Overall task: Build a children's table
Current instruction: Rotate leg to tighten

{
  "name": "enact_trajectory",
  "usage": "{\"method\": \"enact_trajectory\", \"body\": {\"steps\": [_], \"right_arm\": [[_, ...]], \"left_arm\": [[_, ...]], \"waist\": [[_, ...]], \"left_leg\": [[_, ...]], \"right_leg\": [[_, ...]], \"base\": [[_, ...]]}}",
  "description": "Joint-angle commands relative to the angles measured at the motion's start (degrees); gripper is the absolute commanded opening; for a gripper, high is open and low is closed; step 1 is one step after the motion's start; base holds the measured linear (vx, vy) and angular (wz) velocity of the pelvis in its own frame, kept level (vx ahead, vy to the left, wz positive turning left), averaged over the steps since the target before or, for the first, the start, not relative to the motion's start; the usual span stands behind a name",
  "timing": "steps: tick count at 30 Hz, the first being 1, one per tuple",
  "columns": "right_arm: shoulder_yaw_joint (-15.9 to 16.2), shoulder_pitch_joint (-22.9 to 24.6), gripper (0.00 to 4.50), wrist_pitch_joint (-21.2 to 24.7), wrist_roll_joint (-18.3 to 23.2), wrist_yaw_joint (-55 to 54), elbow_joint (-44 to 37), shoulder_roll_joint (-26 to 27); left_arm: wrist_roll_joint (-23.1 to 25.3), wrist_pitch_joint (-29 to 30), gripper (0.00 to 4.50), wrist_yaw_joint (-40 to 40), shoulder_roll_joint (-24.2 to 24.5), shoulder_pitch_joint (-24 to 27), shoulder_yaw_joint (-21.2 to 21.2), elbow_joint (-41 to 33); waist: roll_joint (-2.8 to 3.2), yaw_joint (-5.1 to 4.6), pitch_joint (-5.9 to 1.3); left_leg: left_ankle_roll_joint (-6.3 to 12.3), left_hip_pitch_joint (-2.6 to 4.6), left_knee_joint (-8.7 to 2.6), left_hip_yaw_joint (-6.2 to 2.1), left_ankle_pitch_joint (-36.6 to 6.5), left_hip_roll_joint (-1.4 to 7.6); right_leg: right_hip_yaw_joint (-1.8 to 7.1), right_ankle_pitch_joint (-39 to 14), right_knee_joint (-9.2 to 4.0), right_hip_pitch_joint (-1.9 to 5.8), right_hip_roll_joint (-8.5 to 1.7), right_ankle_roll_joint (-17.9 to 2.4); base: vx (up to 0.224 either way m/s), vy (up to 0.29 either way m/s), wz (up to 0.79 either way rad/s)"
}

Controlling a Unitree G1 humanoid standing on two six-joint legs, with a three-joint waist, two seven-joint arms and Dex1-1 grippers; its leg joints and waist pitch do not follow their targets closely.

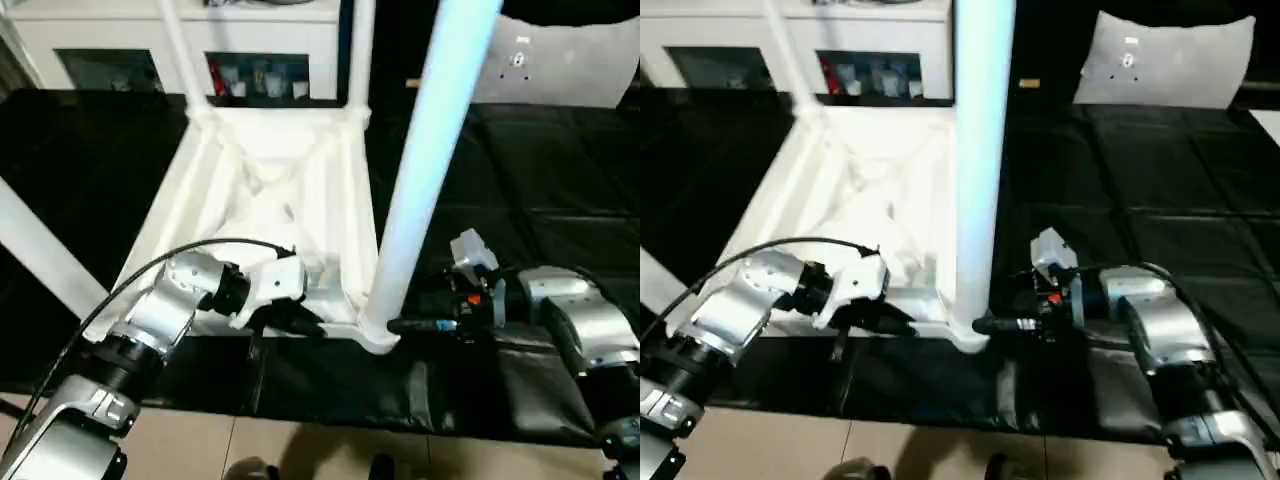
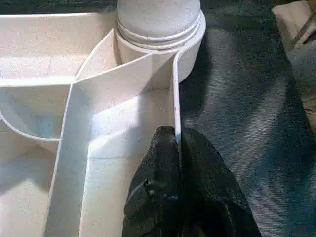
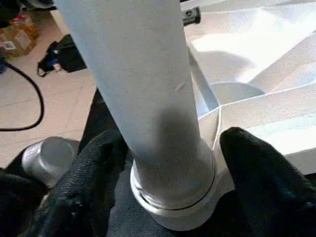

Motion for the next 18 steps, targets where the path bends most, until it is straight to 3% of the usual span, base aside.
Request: {"method": "enact_trajectory", "body": {"steps": [1, 11, 18], "right_arm": [[0.57, -1.25, 3.06, -0.78, -0.01, 0.9, 0.39, 0.21], [1.66, -2.17, 2.12, -0.69, 0.53, 3.84, 2.01, 0.69], [1.62, 0.14, 1.99, 1.84, 2.26, 4.37, -0.63, 1.0]], "left_arm": [[-0.96, -1.55, 0.0, -2.39, -0.08, -0.38, -1.3, -2.7], [-0.52, -1.94, 0.0, -2.57, 0.41, -0.31, -1.36, -2.23], [0.75, 1.42, 0.0, 0.42, -0.1, -0.36, -1.02, -1.79]], "waist": [[-1.0, -0.41, -4.99], [-0.85, -0.48, -4.88], [-0.45, -0.51, -4.78]], "left_leg": [[6.19, 0.16, -4.04, -0.19, -5.96, 2.87], [6.1, 0.19, -4.06, -0.18, -6.21, 2.84], [5.6, 0.27, -4.19, -0.26, -7.2, 2.92]], "right_leg": [[4.3, -20.09, -2.97, 3.91, -3.48, -7.44], [4.25, -20.97, -3.16, 3.83, -3.37, -6.83], [4.21, -20.95, -3.29, 3.88, -3.26, -6.86]], "base": [[0.0, 0.0, 0.0], [0.0, 0.0, 0.0], [0.0, 0.0, 0.0]]}}
